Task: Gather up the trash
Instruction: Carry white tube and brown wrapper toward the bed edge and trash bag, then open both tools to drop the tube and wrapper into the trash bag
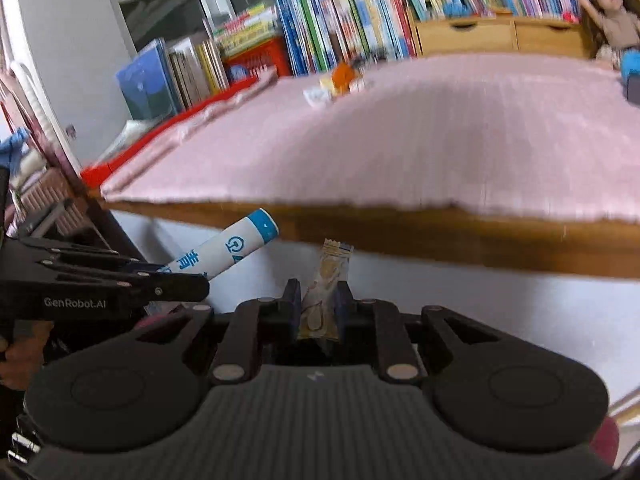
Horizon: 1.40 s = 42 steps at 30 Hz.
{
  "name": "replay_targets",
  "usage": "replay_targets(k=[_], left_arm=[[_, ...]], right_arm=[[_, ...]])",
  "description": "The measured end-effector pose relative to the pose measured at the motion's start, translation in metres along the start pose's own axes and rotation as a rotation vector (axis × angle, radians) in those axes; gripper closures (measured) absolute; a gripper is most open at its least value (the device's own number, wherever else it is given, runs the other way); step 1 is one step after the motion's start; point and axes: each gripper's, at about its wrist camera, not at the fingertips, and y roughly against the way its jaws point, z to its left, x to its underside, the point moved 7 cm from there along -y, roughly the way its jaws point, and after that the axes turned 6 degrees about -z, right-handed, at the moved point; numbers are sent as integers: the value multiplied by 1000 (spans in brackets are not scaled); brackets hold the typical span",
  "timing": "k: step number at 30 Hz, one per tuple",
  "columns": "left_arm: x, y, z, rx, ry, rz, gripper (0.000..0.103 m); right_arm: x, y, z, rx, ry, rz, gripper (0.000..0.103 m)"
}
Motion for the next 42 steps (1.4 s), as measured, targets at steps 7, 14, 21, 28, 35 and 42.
replay_targets(k=[7,14,21,28,35,42], left_arm=[[26,-19,1,-29,-23,105,85],[48,-43,8,-73,-6,202,85],[52,-50,11,-87,-10,226,83],[51,-54,11,-90,-14,237,77],[51,-57,9,-95,-19,238,69],[47,-55,8,-104,-24,225,59]], right_arm=[[40,-19,-10,22,-52,108,81],[66,-35,-15,30,-90,175,80],[66,-37,-15,27,-94,175,79],[62,-39,-13,24,-76,175,76],[63,-38,-12,19,-73,176,56],[61,-36,-12,21,-75,171,49]])
